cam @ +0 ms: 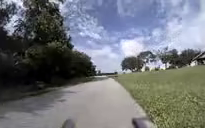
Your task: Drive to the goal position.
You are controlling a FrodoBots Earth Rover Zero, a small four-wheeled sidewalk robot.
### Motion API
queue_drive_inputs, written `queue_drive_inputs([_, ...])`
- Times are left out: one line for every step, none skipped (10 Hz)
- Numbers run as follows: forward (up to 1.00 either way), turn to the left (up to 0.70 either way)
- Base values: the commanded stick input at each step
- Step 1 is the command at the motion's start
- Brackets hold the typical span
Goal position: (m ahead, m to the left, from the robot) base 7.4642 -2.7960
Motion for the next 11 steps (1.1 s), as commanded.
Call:
queue_drive_inputs([0.69, 0.34])
queue_drive_inputs([0.69, 0.14])
queue_drive_inputs([0.69, 0.03])
queue_drive_inputs([0.69, 0.03])
queue_drive_inputs([0.69, 0.03])
queue_drive_inputs([0.69, 0.03])
queue_drive_inputs([0.69, 0.03])
queue_drive_inputs([0.69, 0.07])
queue_drive_inputs([0.69, 0.33])
queue_drive_inputs([0.69, 0.26])
queue_drive_inputs([0.69, 0.06])
